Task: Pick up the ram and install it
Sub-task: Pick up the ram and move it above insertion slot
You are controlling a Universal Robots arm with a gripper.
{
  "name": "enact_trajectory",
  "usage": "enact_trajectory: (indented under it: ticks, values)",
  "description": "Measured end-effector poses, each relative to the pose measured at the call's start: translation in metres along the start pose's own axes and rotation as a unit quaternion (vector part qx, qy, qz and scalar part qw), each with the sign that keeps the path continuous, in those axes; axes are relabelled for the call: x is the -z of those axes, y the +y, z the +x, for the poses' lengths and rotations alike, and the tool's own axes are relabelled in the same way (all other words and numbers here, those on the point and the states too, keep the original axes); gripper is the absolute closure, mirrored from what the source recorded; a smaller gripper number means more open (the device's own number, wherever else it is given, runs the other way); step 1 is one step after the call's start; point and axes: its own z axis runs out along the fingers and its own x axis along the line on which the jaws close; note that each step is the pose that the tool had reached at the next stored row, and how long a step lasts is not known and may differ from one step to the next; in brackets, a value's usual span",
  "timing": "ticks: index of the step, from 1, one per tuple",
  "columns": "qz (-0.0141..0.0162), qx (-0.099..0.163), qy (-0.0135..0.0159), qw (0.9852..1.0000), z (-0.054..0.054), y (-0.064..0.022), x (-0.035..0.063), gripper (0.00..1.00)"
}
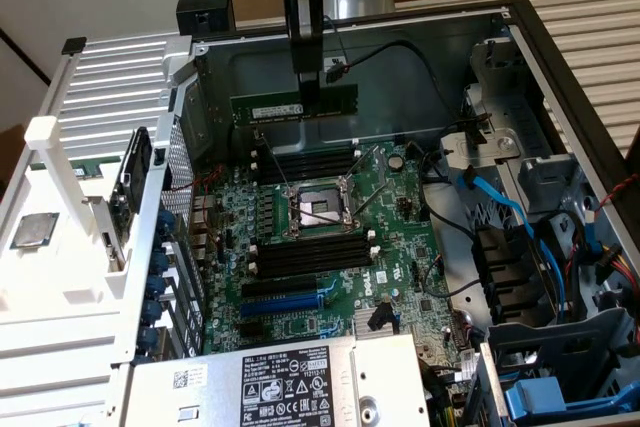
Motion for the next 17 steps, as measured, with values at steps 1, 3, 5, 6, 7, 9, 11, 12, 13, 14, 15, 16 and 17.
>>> enact_trajectory:
  ticks: [1,3,5,6,7,9,11,12,13,14,15,16,17]
  values:
    - [0.0001,0.0,0.0025,1.0,-0.001,0.0,-0.0005,0.88]
    - [0.0002,0.0,0.0027,1.0,-0.001,-0.0014,-0.0022,0.88]
    - [0.0001,0.0,0.0027,1.0,-0.001,-0.0029,-0.0041,0.88]
    - [0.0001,0.0,0.0027,1.0,0.0,-0.0034,-0.0047,0.88]
    - [0.0001,0.0,0.0026,1.0,0.001,-0.0038,-0.0054,0.88]
    - [0.0002,0.0,0.0021,1.0,0.005,-0.0043,-0.0082,0.88]
    - [0.0,-0.001,0.0006,1.0,0.006,-0.0044,-0.0143,0.88]
    - [0.0,-0.001,-0.0001,1.0,0.007,-0.0044,-0.0181,0.88]
    - [0.0001,-0.001,-0.001,1.0,0.008,-0.0044,-0.0217,0.88]
    - [0.0,-0.001,-0.0018,1.0,0.01,-0.0048,-0.0241,0.88]
    - [0.0,-0.001,-0.0026,1.0,0.013,-0.0056,-0.0254,0.88]
    - [0.0,-0.002,-0.0033,1.0,0.017,-0.0072,-0.0274,0.88]
    - [0.0001,-0.002,-0.0035,1.0,0.017,-0.0076,-0.0285,0.88]
